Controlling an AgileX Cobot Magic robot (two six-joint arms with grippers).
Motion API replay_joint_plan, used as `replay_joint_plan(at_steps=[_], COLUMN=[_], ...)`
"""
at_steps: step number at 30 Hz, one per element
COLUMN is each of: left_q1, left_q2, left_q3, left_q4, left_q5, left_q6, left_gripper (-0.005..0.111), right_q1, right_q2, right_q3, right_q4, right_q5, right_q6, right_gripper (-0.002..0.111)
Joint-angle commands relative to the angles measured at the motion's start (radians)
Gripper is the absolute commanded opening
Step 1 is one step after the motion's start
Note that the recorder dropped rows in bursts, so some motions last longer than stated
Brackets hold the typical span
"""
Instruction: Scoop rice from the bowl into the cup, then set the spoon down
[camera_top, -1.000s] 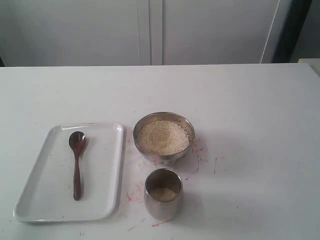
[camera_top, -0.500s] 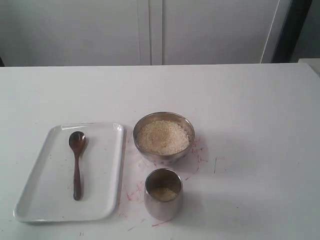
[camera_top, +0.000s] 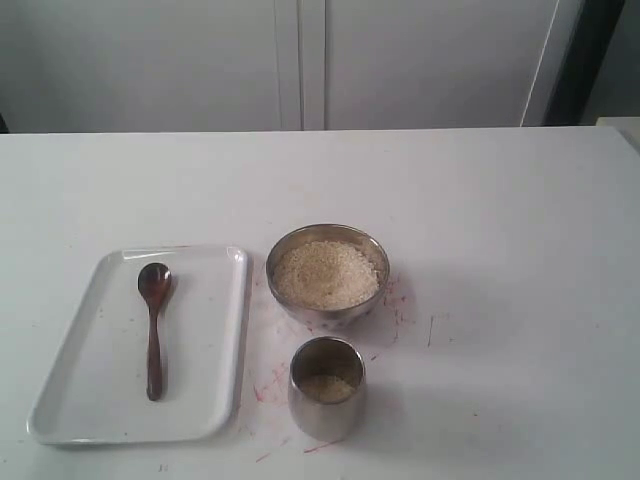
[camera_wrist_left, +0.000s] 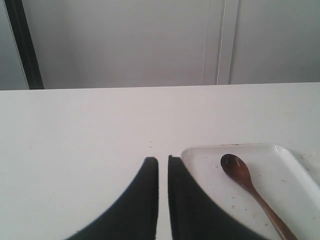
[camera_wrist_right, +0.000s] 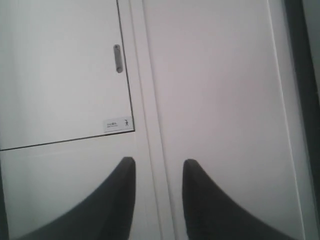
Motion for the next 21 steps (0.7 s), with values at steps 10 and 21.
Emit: replay_joint_plan(at_steps=[10, 21], left_q1=[-0.006, -0.006], left_q2=[-0.001, -0.001], left_q3=[-0.007, -0.007], left_q4=[-0.005, -0.005], left_q5=[-0.003, -0.003], left_q6=[-0.005, -0.005], left_gripper=[0.014, 0.014], right_q1=[-0.082, -0.082], right_q2=[-0.258, -0.289], right_q3=[0.211, 0.303], right_q4=[0.020, -0.011], right_q5=[0.005, -0.033], right_q6=[-0.034, -0.230], right_gripper=[0.031, 0.031])
